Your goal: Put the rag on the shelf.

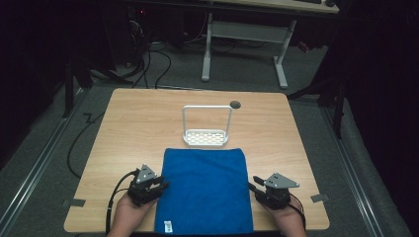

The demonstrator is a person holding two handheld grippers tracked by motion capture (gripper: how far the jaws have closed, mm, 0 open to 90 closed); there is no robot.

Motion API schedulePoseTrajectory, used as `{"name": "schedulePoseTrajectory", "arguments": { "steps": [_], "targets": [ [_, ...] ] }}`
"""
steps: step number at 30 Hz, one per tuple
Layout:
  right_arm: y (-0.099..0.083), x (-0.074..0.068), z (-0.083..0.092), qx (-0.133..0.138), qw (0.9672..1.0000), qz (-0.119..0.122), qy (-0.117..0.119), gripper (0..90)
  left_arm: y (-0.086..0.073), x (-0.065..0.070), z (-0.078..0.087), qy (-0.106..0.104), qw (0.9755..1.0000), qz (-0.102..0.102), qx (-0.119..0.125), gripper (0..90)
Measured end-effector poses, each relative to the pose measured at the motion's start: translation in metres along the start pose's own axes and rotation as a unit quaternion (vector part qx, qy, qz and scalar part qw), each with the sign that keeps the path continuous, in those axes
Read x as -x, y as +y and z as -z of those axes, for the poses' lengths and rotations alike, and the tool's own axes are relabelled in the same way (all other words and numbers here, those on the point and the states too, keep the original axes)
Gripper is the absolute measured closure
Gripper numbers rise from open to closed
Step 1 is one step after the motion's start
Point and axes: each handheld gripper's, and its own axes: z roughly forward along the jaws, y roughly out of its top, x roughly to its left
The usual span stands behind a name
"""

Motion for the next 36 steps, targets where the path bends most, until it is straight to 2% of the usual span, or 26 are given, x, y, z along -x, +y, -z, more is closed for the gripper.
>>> {"name": "schedulePoseTrajectory", "arguments": {
  "steps": [3,5,8,12,13,14,17,18,20,22,23,24,25,28,30,33,34,36],
  "targets": [
    [-0.001,0.002,0.000,0.001,1.0000,-0.001,0.001,64.5,0.002,-0.003,0.000,0.005,0.9999,0.006,0.011,61.1],
    [-0.003,0.004,-0.001,0.000,1.0000,-0.005,0.005,64.0,0.005,-0.005,-0.001,0.014,0.9995,0.006,0.028,60.0],
    [-0.003,0.006,-0.003,0.002,1.0000,-0.006,0.004,64.5,0.014,-0.007,-0.007,0.036,0.9990,-0.001,0.026,59.9],
    [-0.002,0.008,-0.004,0.008,0.9999,-0.013,0.002,66.3,0.030,-0.014,-0.016,0.047,0.9985,-0.001,0.029,60.0],
    [-0.002,0.008,-0.003,0.008,0.9999,-0.014,0.000,67.2,0.030,-0.014,-0.016,0.047,0.9985,-0.001,0.029,60.3],
    [-0.003,0.008,-0.003,0.008,0.9999,-0.014,-0.004,68.1,0.038,-0.019,-0.023,0.057,0.9980,-0.003,0.026,60.6],
    [-0.003,0.008,-0.002,0.010,0.9998,-0.015,-0.007,68.6,0.046,-0.024,-0.032,0.069,0.9974,-0.005,0.020,63.1],
    [-0.004,0.009,-0.001,0.011,0.9998,-0.016,-0.008,66.3,0.050,-0.029,-0.037,0.075,0.9970,-0.006,0.017,63.6],
    [-0.005,0.009,-0.002,0.010,0.9997,-0.020,-0.008,65.1,0.054,-0.043,-0.049,0.072,0.9972,0.008,0.015,64.0],
    [-0.006,0.009,-0.002,0.006,0.9996,-0.025,-0.009,63.5,0.053,-0.054,-0.055,0.069,0.9969,0.026,0.027,64.3],
    [-0.006,0.009,-0.002,0.006,0.9996,-0.025,-0.009,63.5,0.053,-0.054,-0.055,0.069,0.9969,0.026,0.027,64.3],
    [-0.007,0.009,-0.003,0.004,0.9995,-0.028,-0.014,62.8,0.052,-0.062,-0.059,0.064,0.9962,0.050,0.030,64.3],
    [-0.007,0.009,-0.003,0.003,0.9995,-0.028,-0.016,62.5,0.052,-0.065,-0.058,0.057,0.9961,0.055,0.039,64.4],
    [-0.006,0.007,-0.003,0.003,0.9993,-0.032,-0.018,60.4,0.058,-0.065,-0.062,0.055,0.9974,0.034,0.030,64.0],
    [-0.004,0.007,-0.004,0.003,0.9991,-0.036,-0.022,59.9,0.059,-0.065,-0.069,0.055,0.9975,0.043,0.012,64.5],
    [0.000,0.008,-0.005,0.003,0.9987,-0.045,-0.023,58.7,0.059,-0.065,-0.070,0.048,0.9980,0.041,0.006,60.9],
    [0.007,0.010,-0.010,0.000,0.9985,-0.048,-0.026,57.8,0.059,-0.065,-0.070,0.041,0.9983,0.041,0.001,58.3],
    [0.010,0.011,-0.011,0.000,0.9983,-0.050,-0.030,57.8,0.059,-0.065,-0.070,0.041,0.9983,0.040,0.001,57.3]
  ]
}}
